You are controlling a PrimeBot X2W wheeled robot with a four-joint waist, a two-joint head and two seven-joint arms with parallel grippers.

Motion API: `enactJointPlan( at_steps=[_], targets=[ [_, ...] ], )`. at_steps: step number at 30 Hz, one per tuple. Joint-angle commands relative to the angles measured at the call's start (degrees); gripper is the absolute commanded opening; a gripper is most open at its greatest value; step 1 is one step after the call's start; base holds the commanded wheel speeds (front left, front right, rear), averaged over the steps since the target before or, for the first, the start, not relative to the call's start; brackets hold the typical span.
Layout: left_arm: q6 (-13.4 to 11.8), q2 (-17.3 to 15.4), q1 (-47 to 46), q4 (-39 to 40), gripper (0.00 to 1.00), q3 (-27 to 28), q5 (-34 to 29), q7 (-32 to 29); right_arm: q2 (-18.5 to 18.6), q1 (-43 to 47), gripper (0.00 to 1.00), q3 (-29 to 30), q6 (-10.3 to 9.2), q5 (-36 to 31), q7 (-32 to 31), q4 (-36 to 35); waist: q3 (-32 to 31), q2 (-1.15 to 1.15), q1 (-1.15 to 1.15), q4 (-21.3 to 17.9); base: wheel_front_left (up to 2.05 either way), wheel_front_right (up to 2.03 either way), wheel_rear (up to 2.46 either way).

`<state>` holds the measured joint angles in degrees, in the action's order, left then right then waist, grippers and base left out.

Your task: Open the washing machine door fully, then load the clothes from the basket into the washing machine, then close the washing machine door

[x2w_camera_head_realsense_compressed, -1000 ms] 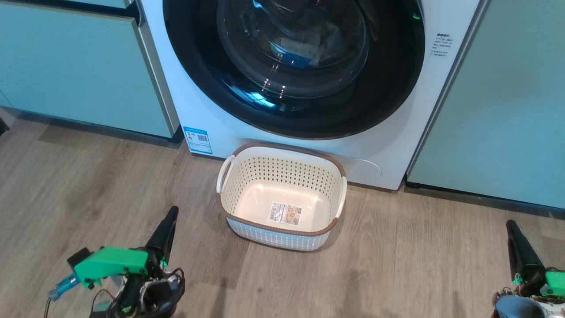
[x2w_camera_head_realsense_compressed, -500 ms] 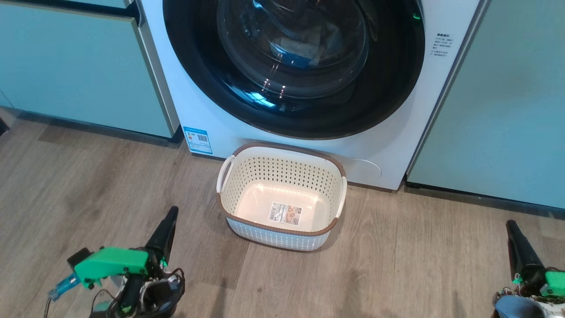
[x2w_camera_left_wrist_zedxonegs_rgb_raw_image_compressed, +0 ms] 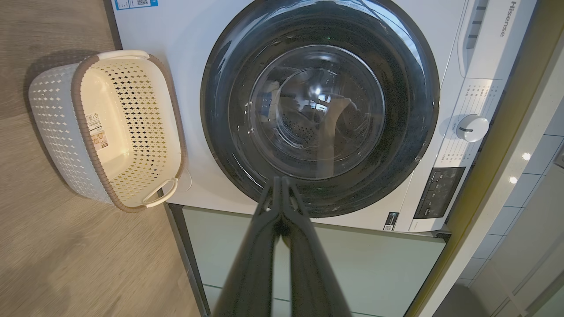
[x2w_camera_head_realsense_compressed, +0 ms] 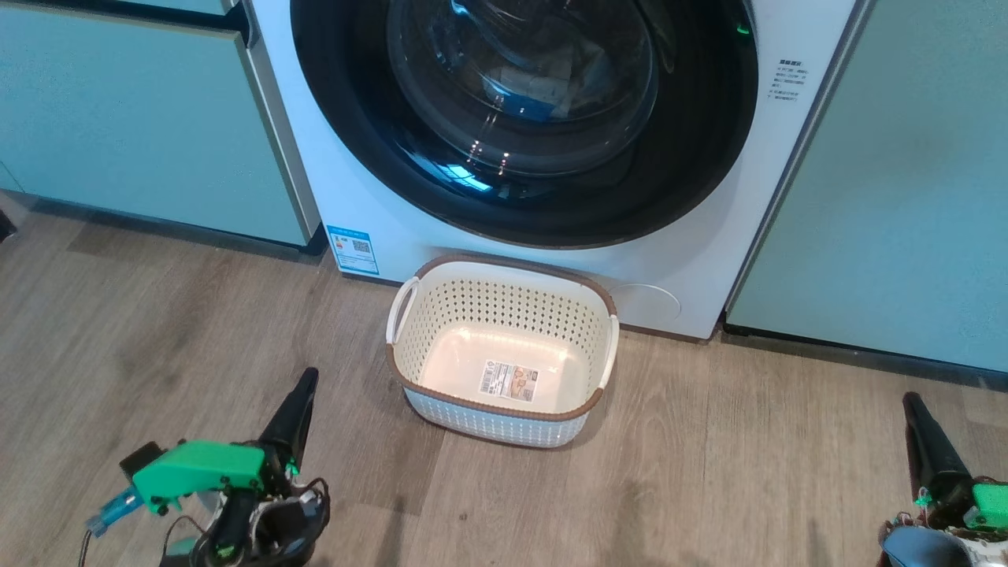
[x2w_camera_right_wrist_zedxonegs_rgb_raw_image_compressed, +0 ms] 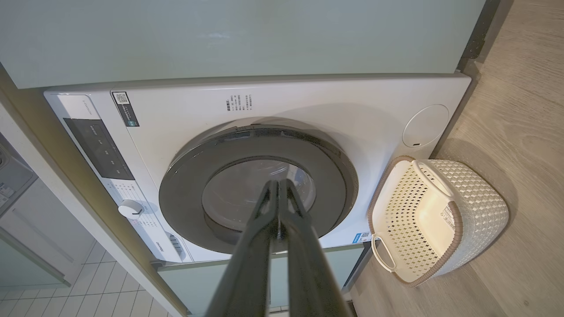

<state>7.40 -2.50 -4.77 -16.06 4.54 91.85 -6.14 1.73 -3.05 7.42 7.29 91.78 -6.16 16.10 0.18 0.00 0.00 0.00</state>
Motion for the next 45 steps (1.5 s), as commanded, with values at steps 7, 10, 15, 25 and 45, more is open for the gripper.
enactJointPlan(
  at_steps=[7, 10, 15, 25, 45],
  targets=[
    [0.1, -0.4, -1.4, 2.0, 0.00, 2.0, 0.3, -0.3, 1.1, -3.1, 0.00, -0.9, 0.20, 0.4, -0.3, -2.1, 0.0, 0.00, 0.00, 0.0, 0.00, 0.00, 0.00],
    [0.1, -0.4, -1.4, 2.0, 0.00, 2.0, 0.3, -0.3, 1.1, -3.1, 0.00, -0.9, 0.20, 0.4, -0.3, -2.1, 0.0, 0.00, 0.00, 0.0, 0.00, 0.00, 0.00],
    [0.1, -0.4, -1.4, 2.0, 0.00, 2.0, 0.3, -0.3, 1.1, -3.1, 0.00, -0.9, 0.20, 0.4, -0.3, -2.1, 0.0, 0.00, 0.00, 0.0, 0.00, 0.00, 0.00],
    [0.1, -0.4, -1.4, 2.0, 0.00, 2.0, 0.3, -0.3, 1.1, -3.1, 0.00, -0.9, 0.20, 0.4, -0.3, -2.1, 0.0, 0.00, 0.00, 0.0, 0.00, 0.00, 0.00],
    [0.1, -0.4, -1.4, 2.0, 0.00, 2.0, 0.3, -0.3, 1.1, -3.1, 0.00, -0.9, 0.20, 0.4, -0.3, -2.1, 0.0, 0.00, 0.00, 0.0, 0.00, 0.00, 0.00]
  ],
)
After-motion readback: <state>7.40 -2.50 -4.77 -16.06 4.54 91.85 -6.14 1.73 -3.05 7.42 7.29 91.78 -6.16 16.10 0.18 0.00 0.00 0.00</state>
